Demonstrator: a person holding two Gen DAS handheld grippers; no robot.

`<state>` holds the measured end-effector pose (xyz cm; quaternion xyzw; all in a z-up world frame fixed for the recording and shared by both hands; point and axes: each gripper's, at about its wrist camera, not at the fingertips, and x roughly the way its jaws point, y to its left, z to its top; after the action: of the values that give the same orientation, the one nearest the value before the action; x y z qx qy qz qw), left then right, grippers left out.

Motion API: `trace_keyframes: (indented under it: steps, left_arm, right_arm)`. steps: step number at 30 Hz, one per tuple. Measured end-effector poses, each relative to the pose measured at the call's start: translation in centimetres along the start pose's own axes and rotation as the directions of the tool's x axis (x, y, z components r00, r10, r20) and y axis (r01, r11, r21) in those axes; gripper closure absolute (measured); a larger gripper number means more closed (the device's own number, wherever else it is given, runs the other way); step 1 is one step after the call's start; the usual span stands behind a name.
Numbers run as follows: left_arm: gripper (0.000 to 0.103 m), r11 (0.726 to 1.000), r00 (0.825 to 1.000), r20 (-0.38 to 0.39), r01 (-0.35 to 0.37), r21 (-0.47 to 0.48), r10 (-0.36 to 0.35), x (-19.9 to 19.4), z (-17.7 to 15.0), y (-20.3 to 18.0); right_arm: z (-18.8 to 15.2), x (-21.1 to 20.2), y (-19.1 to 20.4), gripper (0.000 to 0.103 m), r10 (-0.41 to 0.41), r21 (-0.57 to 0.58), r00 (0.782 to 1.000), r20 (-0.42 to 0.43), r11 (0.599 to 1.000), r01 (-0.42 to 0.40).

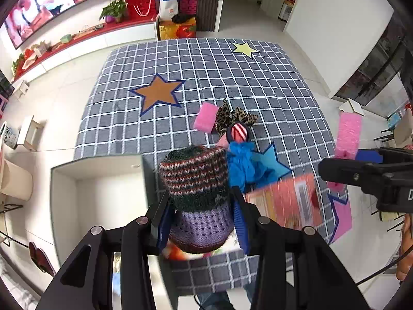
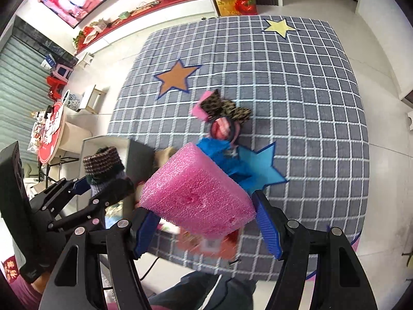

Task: Organize soft objects
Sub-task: 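Carry the knitted hat and pink foam block in both tools over the white box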

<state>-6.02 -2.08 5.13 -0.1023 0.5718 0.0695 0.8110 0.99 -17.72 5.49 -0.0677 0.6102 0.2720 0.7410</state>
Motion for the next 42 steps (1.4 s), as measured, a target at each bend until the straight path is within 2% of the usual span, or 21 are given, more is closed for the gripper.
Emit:
trace_keyframes:
  steps: [9,21,30,42]
  left_arm:
    - [0.058,0.999,0.999,0.027,-0.036,-0.030,0.037,-4.3,-5.8,3.5]
    - [0.058,0.986,0.997,0.015,-0.072,-0.148,0.075,-6.2,-12.4,9.3]
    - [0.058,0.972,0.992,0.033,-0.110,-0.206,0.120,-7.3,-13.7,11.5]
    - [0.058,0.960,0.989,0.028,-0.132,-0.247,0.143,-7.5,-14.6,12.9]
  right_arm:
    - [-4.3,-0.1,6.8,0.033,0.028,-0.029,1.000,0.012,0.999,-0.028]
    - [-8.2,3.3,14.5,0.033,0.043,-0.134,0.996,-0.072,0.990,-0.053]
    - [-9.5,4.6,19.2,0.033,0.039,-0.256,0.993,-0.112,0.964,-0.066]
    - [-9.3,5.1,20.4,0.033,0.043,-0.272,0.992,-0.121,0.959,-0.075]
